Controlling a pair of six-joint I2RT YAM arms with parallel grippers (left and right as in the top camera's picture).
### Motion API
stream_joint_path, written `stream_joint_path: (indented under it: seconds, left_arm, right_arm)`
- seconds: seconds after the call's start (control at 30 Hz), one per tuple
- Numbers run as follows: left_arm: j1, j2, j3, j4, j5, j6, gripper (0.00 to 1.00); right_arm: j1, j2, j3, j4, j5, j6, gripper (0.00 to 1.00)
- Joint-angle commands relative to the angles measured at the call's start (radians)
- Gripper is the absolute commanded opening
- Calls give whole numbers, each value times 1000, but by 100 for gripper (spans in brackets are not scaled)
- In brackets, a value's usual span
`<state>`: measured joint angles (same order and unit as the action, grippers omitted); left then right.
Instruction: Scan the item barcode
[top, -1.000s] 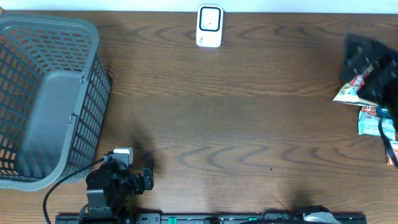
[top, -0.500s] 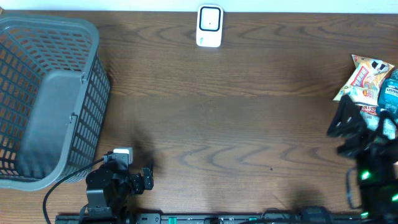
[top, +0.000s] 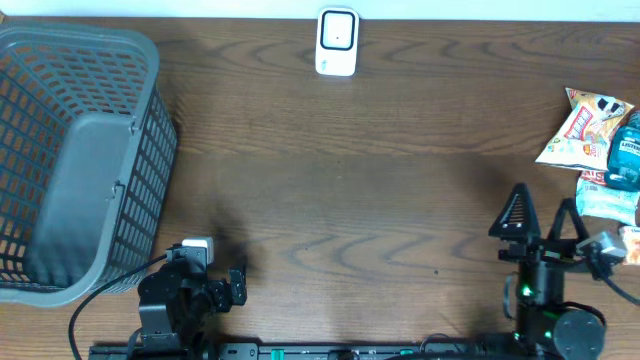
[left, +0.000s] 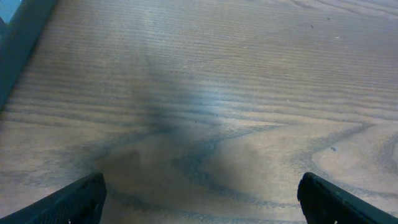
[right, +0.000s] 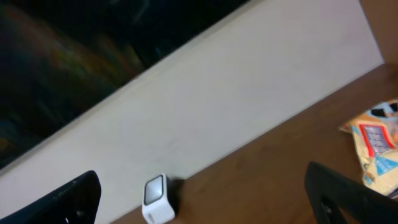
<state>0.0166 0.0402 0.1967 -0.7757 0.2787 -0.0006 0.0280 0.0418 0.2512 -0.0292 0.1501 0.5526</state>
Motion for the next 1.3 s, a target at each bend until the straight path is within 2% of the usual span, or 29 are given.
stream_joint_path:
  seconds: [0.0, 0.17, 0.5, 0.67, 0.9, 1.07, 1.27]
  left_arm:
    - [-3, 1, 3, -58, 9, -1, 98]
    - [-3, 1, 3, -58, 9, -1, 98]
    - [-3, 1, 3, -58, 9, -1, 98]
    - [-3, 1, 3, -58, 9, -1, 98]
    - [-3, 1, 3, -58, 9, -1, 98]
    - [-3, 1, 3, -58, 9, -1, 98]
    - [-3, 1, 3, -58, 9, -1, 98]
  right_arm:
    - [-10, -37, -104, 80, 2, 19, 99]
    - [-9, -36, -234, 198, 1, 20, 99]
    - [-7, -37, -246, -33, 2, 18, 99]
    - [7, -37, -246, -32, 0, -79, 99]
    - [27, -37, -246, -36, -26, -327, 99]
    - [27, -37, -246, -36, -34, -333, 99]
    - [46, -37, -246, -42, -198, -329, 99]
